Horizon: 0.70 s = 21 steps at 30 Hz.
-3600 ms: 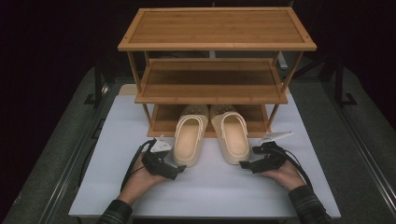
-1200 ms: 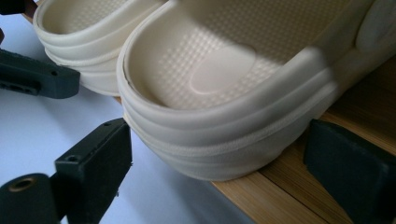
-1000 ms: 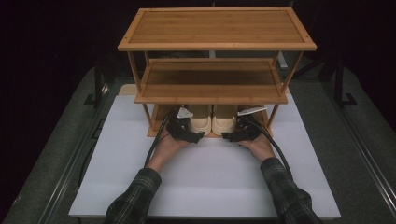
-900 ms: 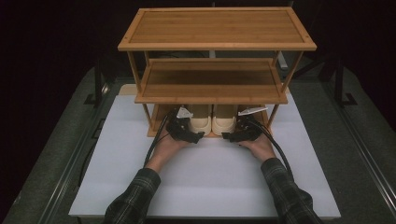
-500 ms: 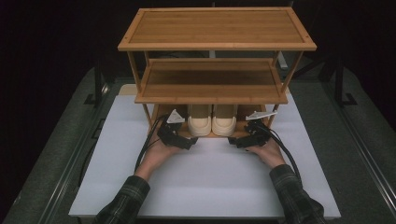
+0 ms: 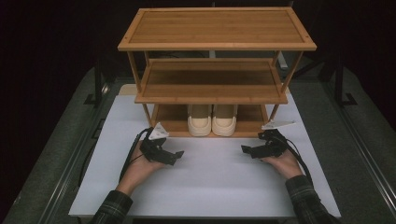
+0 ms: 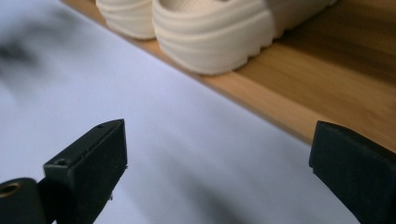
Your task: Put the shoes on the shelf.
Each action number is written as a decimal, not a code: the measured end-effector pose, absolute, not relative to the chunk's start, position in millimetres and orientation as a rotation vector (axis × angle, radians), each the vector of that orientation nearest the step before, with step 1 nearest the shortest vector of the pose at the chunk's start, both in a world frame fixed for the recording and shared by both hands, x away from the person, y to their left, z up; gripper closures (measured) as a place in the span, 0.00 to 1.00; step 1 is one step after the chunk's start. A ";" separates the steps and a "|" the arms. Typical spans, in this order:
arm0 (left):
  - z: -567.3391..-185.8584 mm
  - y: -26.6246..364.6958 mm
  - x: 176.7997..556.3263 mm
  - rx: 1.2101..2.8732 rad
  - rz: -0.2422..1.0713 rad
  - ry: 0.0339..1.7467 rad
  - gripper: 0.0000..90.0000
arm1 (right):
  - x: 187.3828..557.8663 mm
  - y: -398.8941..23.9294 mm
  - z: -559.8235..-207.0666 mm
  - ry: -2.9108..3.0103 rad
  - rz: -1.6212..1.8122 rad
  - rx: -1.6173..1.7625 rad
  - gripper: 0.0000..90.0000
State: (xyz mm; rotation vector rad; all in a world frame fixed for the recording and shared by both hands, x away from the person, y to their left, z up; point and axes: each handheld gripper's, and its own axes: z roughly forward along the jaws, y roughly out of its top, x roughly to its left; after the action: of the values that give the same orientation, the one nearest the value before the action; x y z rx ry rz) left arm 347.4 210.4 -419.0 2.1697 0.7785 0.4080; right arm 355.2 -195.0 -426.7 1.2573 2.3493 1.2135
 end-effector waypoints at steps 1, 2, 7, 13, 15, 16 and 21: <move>-419.0 216.5 343.0 2.174 0.412 0.782 0.03 | 352.3 -197.1 -426.9 2.355 1.205 1.257 0.05; -419.3 222.7 338.4 2.180 0.415 0.792 0.03 | 344.4 -201.9 -428.0 2.357 1.198 1.256 0.05; -419.7 242.6 320.1 2.203 0.426 0.810 0.03 | 326.2 -213.2 -429.5 2.353 1.171 1.250 0.05; -422.4 259.4 300.7 2.237 0.450 0.815 0.03 | 299.8 -232.8 -434.2 2.317 1.141 1.270 0.05; -426.4 270.1 291.2 2.243 0.436 0.838 0.02 | 291.3 -241.0 -436.4 2.317 1.128 1.280 0.05; -428.0 273.7 288.4 2.249 0.434 0.844 0.02 | 287.1 -245.3 -437.9 2.316 1.118 1.284 0.04; -435.5 287.9 274.1 2.289 0.446 0.853 0.02 | 268.0 -265.9 -445.9 2.305 1.069 1.323 0.04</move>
State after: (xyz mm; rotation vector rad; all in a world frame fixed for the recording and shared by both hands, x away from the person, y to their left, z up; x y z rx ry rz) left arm 274.1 287.9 -435.5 2.2891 0.8532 0.4458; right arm 268.0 -265.9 -445.9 1.3232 2.3045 1.0690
